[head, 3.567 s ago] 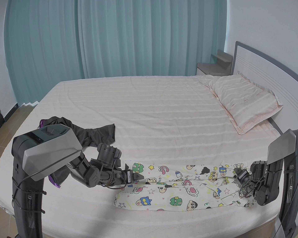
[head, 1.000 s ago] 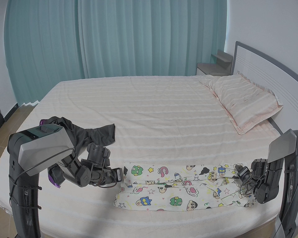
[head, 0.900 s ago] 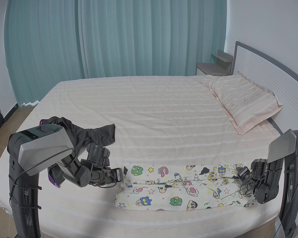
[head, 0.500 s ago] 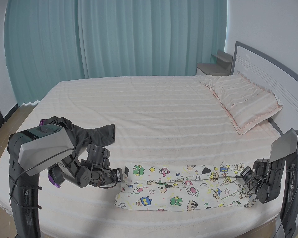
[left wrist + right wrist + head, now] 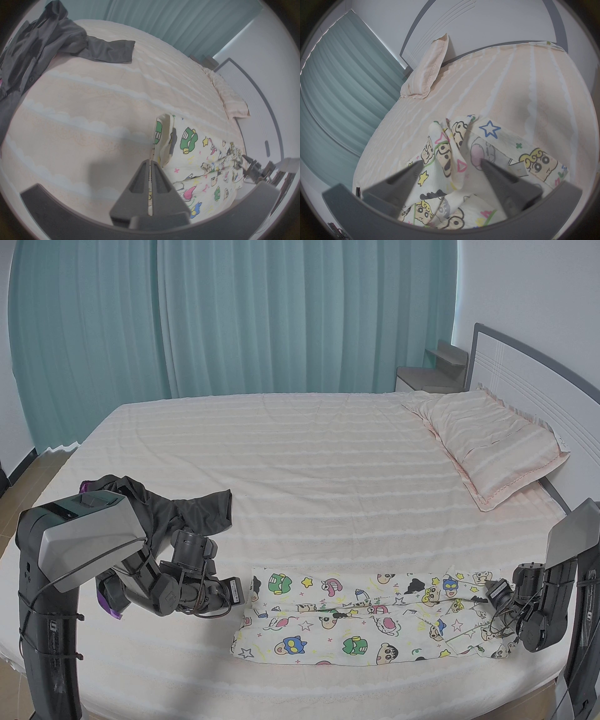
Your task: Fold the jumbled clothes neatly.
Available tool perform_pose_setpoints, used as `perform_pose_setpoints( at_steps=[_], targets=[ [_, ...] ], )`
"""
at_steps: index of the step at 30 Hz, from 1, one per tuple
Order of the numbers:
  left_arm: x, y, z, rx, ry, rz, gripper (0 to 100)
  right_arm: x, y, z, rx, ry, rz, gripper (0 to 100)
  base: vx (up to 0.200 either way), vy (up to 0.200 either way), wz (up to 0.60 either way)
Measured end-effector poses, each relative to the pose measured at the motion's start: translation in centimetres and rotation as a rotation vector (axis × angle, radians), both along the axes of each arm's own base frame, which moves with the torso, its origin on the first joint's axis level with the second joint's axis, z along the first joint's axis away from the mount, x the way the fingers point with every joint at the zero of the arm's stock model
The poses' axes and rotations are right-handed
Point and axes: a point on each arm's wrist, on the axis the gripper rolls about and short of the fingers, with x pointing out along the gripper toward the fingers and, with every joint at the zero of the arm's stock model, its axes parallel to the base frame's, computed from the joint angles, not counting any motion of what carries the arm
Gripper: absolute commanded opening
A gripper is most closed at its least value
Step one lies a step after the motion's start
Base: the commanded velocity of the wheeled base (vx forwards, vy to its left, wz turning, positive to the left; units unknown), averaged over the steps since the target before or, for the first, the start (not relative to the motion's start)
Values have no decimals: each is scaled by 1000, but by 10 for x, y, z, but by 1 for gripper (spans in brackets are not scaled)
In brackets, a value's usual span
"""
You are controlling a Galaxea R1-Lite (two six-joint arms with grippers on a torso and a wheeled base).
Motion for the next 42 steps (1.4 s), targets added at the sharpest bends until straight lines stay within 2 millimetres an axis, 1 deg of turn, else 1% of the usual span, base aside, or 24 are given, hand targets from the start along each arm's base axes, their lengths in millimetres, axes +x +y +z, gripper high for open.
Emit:
perform_pose_setpoints(
  at_steps=[4, 7, 12, 16, 21, 26, 30, 36, 42],
  targets=[
    [2, 3, 9, -64, 13, 57, 0, -1, 0, 5, 0, -11, -1, 100, 0, 0, 0],
    [-1, 6, 17, -110, 22, 78, 0, -2, -1, 12, -4, -31, -4, 100, 0, 0, 0],
    [-13, 10, 22, -157, 67, 120, 0, -7, -2, 26, -22, -54, 2, 100, 0, 0, 0],
    [-26, 11, 22, -203, 94, 135, 0, -17, -2, 32, -82, -23, 44, 100, 0, 0, 0],
    [-37, 12, 27, -285, 41, 141, 0, -34, -2, 37, -104, 26, 122, 100, 0, 0, 0],
    [-51, 8, 28, -323, 29, 132, 0, -46, 0, 39, -92, 58, 166, 100, 0, 0, 0],
    [-56, 7, 28, -332, 10, 121, 0, -53, 2, 39, -63, 74, 167, 100, 0, 0, 0],
    [-60, 6, 27, -335, 1, 116, 0, -56, 9, 39, 77, 47, 98, 100, 0, 0, 0],
    [-61, 7, 26, -332, 3, 118, 0, -56, 12, 33, 113, 67, 80, 100, 0, 0, 0]
  ],
)
